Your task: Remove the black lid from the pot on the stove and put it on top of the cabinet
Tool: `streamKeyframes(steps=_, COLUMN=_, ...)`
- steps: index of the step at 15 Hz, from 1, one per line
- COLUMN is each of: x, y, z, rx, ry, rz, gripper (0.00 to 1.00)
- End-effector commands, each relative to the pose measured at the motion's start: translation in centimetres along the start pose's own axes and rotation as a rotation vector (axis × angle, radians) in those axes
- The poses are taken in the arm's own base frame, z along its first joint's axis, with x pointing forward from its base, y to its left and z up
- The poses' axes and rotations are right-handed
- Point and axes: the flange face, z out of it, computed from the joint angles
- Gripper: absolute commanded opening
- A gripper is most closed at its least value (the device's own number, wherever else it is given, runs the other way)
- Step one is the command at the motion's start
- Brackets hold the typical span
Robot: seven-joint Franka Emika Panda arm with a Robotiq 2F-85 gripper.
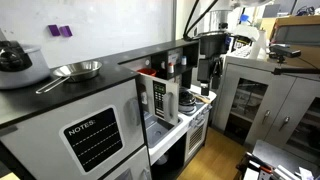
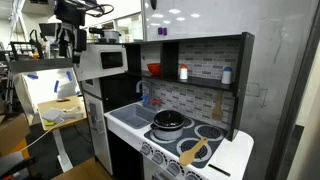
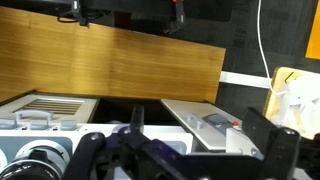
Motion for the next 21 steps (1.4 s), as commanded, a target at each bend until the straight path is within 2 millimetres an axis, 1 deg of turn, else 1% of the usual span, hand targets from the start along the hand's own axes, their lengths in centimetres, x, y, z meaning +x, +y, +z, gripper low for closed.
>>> streamKeyframes(steps=1, x=0.0, y=0.0, z=-0.1, rx=0.0, ry=0.0, rz=0.0, gripper=1.0)
streamKeyframes(steps=10, x=0.0, y=0.0, z=-0.1, rx=0.0, ry=0.001, rz=0.0, gripper=1.0)
streamKeyframes(steps=13, x=1.6, y=1.1, z=0.7, rx=-0.01, ry=0.026, rz=-0.003, gripper=1.0)
streamKeyframes(steps=15, x=3.2, y=2.3, z=1.6, rx=-0.017, ry=0.057, rz=-0.014, gripper=1.0)
streamKeyframes(steps=17, x=5.3, y=4.0, z=2.7, rx=-0.027, ry=0.087, rz=-0.017, gripper=1.0)
streamKeyframes(steps=19, x=7.3, y=6.2, z=3.9, rx=-0.042, ry=0.113, rz=-0.018, gripper=1.0)
streamKeyframes(steps=21, x=9.0, y=8.2, z=4.7, rx=-0.053, ry=0.139, rz=-0.016, gripper=1.0)
